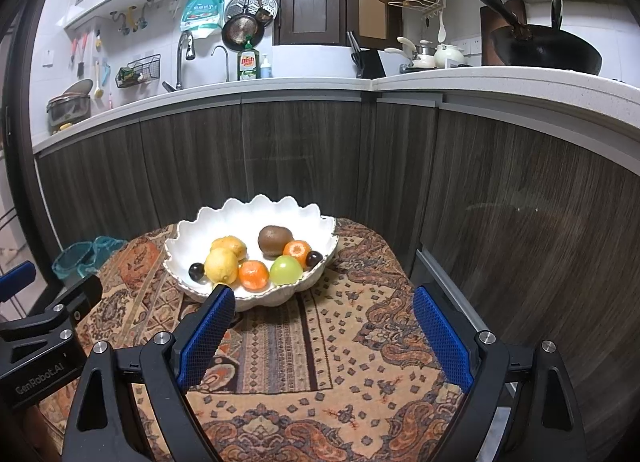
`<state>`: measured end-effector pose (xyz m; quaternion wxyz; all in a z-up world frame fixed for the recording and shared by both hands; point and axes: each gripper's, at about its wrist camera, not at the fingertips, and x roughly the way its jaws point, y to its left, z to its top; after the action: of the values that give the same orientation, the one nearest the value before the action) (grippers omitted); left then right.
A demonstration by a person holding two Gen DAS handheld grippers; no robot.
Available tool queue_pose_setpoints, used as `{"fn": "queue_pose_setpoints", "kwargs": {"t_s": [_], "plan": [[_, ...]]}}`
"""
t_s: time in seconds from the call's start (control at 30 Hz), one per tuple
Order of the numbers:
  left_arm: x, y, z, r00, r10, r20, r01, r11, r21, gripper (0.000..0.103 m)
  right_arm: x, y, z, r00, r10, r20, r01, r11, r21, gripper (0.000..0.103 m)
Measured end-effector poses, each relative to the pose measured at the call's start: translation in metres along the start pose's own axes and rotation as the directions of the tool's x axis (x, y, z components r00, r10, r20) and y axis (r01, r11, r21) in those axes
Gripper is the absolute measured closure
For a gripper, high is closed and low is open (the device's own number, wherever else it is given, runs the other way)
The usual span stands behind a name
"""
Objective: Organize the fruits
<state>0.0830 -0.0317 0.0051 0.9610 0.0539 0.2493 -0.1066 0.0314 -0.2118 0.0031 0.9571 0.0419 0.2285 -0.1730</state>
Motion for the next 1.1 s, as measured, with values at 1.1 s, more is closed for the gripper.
{"fn": "queue_pose_setpoints", "kwargs": {"t_s": [1.1], "plan": [[0.0031, -0.0023, 0.0005, 1.0, 0.005, -0.011, -0.004, 1.0, 0.026, 0.004, 0.0007, -0.0004, 0.0011, 1.0, 0.001, -0.002, -0.001, 1.0, 0.003, 0.011]]}}
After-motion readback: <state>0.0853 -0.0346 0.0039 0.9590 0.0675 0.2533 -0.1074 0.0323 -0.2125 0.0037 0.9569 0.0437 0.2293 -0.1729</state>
